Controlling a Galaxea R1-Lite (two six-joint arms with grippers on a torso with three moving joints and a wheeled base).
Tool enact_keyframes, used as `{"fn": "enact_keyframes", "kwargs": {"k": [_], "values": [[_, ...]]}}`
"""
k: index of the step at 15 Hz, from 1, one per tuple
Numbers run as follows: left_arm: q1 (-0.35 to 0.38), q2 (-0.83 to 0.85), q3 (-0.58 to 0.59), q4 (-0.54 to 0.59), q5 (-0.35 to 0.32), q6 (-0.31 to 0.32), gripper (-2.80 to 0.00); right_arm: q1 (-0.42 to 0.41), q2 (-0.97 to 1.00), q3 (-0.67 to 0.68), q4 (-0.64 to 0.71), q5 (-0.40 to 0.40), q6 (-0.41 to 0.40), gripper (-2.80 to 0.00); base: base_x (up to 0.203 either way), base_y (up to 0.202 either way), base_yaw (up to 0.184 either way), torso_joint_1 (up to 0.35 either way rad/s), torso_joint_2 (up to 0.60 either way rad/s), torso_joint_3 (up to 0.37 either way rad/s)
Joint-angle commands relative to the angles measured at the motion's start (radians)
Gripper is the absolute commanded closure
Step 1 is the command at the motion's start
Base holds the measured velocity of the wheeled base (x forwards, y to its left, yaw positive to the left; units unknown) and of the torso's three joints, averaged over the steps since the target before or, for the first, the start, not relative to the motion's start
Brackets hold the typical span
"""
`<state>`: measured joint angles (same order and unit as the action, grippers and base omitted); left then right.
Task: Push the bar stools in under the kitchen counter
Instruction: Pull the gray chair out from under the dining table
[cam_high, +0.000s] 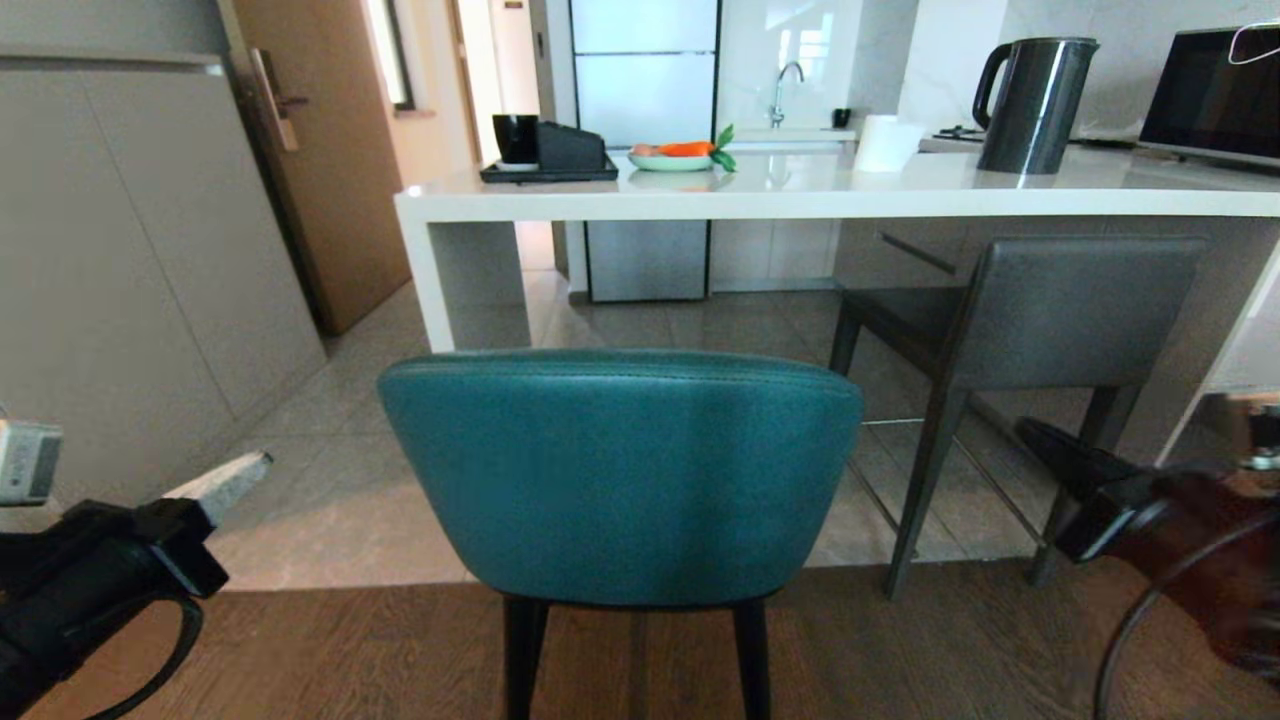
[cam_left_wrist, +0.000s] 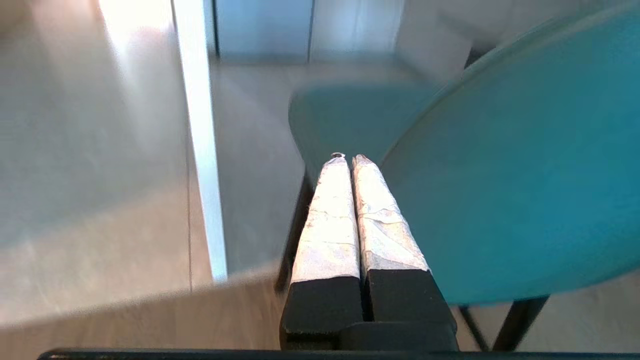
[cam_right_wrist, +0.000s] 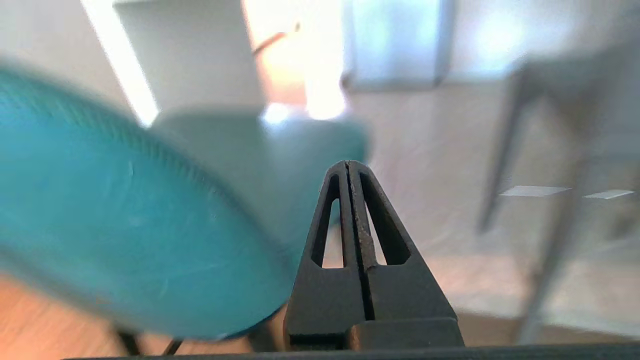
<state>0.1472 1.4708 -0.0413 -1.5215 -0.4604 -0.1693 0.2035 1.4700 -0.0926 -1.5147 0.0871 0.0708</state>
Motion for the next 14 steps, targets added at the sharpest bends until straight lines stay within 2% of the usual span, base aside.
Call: {"fn": "enact_keyframes", "kwargs": {"k": [1, 3, 4, 6, 8, 9, 10, 12, 14], "values": [[0.009, -0.227, 0.027, 0.007, -0.005, -0.024, 0.0, -0.107, -0.283, 0.057, 0.036, -0.014, -0.008, 0.0, 0.0, 0.0, 0.0, 0.0, 0.0, 0.0], [0.009, -0.387, 0.009, 0.138, -0.007, -0.044, 0.0, -0.171, -0.479, 0.061, 0.157, -0.007, -0.022, 0.0, 0.0, 0.0, 0.0, 0.0, 0.0, 0.0], [0.005, -0.486, -0.019, 0.26, -0.011, -0.057, 0.0, -0.186, -0.591, 0.047, 0.26, 0.009, -0.026, 0.0, 0.0, 0.0, 0.0, 0.0, 0.0, 0.0], [-0.013, -0.707, -0.119, 0.582, -0.051, -0.113, 0.0, -0.204, -0.82, -0.02, 0.561, 0.06, -0.011, 0.0, 0.0, 0.0, 0.0, 0.0, 0.0, 0.0], [-0.033, -0.913, -0.271, 1.021, -0.127, -0.174, 0.0, -0.214, -1.042, -0.114, 0.945, 0.14, 0.021, 0.0, 0.0, 0.0, 0.0, 0.0, 0.0, 0.0], [-0.045, -0.994, -0.319, 1.155, -0.17, -0.198, 0.0, -0.218, -1.14, -0.155, 1.096, 0.177, 0.034, 0.0, 0.0, 0.0, 0.0, 0.0, 0.0, 0.0], [-0.07, -1.072, -0.347, 1.216, -0.213, -0.216, 0.0, -0.219, -1.224, -0.19, 1.205, 0.204, 0.044, 0.0, 0.0, 0.0, 0.0, 0.0, 0.0, 0.0], [-0.144, -1.192, -0.404, 1.347, -0.263, -0.23, 0.0, -0.216, -1.294, -0.278, 1.308, 0.23, 0.05, 0.0, 0.0, 0.0, 0.0, 0.0, 0.0, 0.0], [-0.155, -1.28, -0.473, 1.524, -0.286, -0.194, 0.0, -0.213, -1.302, -0.338, 1.336, 0.238, 0.018, 0.0, 0.0, 0.0, 0.0, 0.0, 0.0, 0.0]]}}
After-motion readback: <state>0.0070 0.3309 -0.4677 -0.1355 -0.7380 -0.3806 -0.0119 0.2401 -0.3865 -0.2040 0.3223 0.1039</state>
